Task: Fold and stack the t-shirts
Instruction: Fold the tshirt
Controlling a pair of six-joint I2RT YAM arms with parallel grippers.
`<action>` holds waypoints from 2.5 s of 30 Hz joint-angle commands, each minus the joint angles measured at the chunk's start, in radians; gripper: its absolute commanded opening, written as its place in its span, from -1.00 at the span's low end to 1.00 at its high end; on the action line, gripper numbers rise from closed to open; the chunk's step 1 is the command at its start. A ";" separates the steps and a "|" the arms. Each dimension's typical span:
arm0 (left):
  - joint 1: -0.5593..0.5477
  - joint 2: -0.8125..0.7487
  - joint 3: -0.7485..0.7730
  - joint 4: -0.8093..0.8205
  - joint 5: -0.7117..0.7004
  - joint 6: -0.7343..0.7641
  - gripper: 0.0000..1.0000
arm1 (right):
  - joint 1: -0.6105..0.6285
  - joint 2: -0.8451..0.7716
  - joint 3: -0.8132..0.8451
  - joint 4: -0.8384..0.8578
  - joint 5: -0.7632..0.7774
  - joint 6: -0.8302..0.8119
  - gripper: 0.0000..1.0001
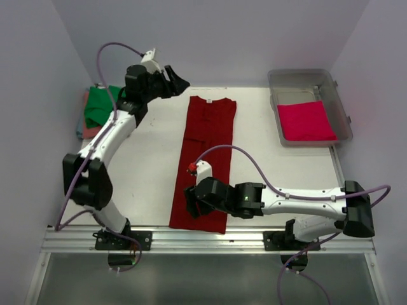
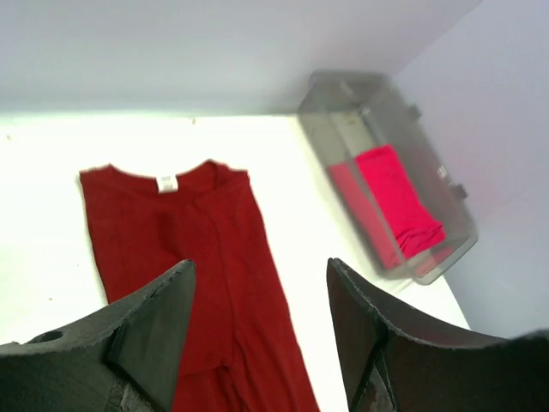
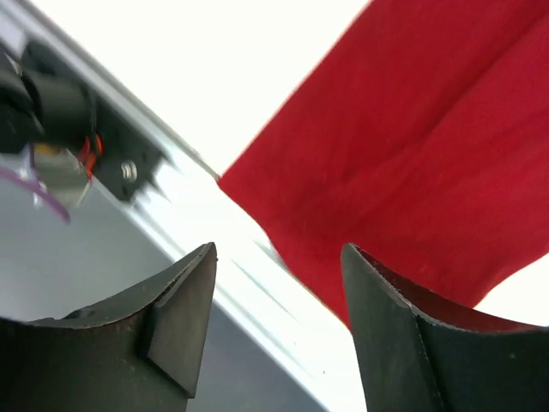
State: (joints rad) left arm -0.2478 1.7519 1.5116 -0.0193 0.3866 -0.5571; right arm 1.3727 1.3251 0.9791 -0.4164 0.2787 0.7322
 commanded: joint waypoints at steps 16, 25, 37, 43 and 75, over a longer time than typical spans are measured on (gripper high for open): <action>-0.007 -0.682 -0.746 -0.206 -0.221 -0.035 0.29 | -0.274 0.319 0.504 -0.235 0.292 -0.133 -0.31; -0.085 -0.883 -0.861 -0.568 -0.098 -0.063 0.22 | -0.273 0.188 0.192 -0.225 0.159 0.105 0.10; -0.100 -0.962 -1.097 -0.722 0.129 -0.081 0.27 | -0.245 -0.136 -0.302 0.031 -0.104 0.318 0.47; -0.134 -0.895 -1.154 -0.726 0.199 -0.055 0.26 | -0.218 -0.138 -0.402 0.125 -0.173 0.421 0.44; -0.255 -0.674 -1.235 -0.495 0.245 -0.118 -0.03 | -0.095 -0.127 -0.487 0.062 -0.148 0.639 -0.10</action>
State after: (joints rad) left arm -0.4755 1.0492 0.3050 -0.5438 0.6552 -0.6437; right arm 1.2686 1.1816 0.4816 -0.3466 0.1093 1.3396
